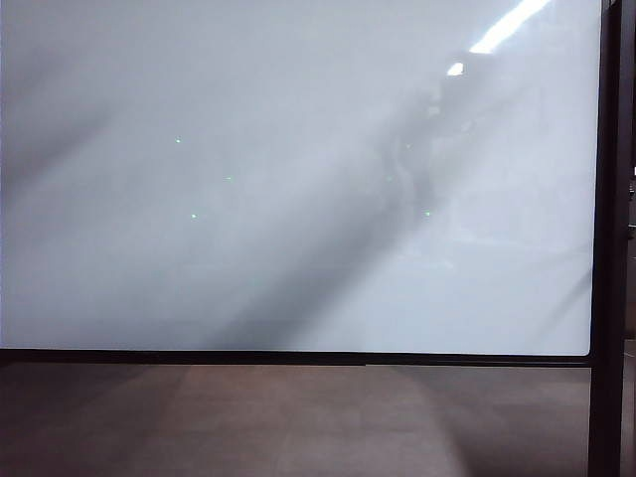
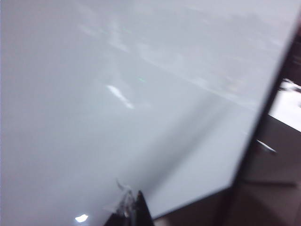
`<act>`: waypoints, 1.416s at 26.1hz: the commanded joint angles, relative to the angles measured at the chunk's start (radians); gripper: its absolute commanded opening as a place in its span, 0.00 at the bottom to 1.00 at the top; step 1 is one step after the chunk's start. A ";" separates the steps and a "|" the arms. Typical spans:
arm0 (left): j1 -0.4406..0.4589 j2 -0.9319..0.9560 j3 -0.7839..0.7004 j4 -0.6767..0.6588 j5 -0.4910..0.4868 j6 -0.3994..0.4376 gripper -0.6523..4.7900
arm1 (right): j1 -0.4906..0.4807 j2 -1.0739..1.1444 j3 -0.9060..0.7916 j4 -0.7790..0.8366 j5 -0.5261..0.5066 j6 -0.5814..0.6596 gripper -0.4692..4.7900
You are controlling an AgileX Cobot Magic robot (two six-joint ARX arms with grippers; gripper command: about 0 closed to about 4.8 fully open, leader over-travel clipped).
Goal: Reach to the right to find the marker pen, pick it up, and write the number 6 on the whiteboard.
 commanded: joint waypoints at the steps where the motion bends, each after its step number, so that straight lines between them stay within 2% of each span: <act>1: -0.085 0.037 0.065 -0.085 0.004 0.061 0.11 | -0.049 0.010 0.003 0.017 -0.052 0.006 0.08; 6: -0.188 0.070 0.102 -0.104 -0.003 0.097 0.11 | -0.125 0.059 0.003 0.024 -0.142 0.005 0.08; 13: -0.236 0.071 0.104 -0.093 -0.011 0.096 0.11 | -0.220 0.209 0.000 0.095 -0.314 0.005 0.08; 22: -0.236 0.076 0.104 -0.086 -0.037 0.097 0.11 | -0.252 0.520 -0.022 0.459 -0.392 0.033 0.08; 26: -0.235 0.076 0.104 -0.088 -0.038 0.097 0.11 | -0.251 0.682 -0.022 0.590 -0.448 0.051 0.08; 32: -0.235 0.088 0.104 -0.090 -0.037 0.097 0.11 | -0.251 0.870 -0.022 0.735 -0.469 0.054 0.08; 33: -0.235 0.088 0.104 -0.091 -0.037 0.097 0.11 | -0.251 0.886 -0.022 0.735 -0.468 0.055 0.15; 34: -0.235 0.088 0.104 -0.091 -0.037 0.097 0.11 | -0.251 0.911 -0.022 0.740 -0.467 0.055 0.40; 35: -0.235 0.088 0.104 -0.091 -0.037 0.097 0.11 | -0.251 0.930 -0.022 0.757 -0.476 0.055 0.59; 37: -0.235 0.089 0.104 -0.095 -0.037 0.097 0.11 | -0.252 0.972 -0.021 0.814 -0.515 0.054 0.60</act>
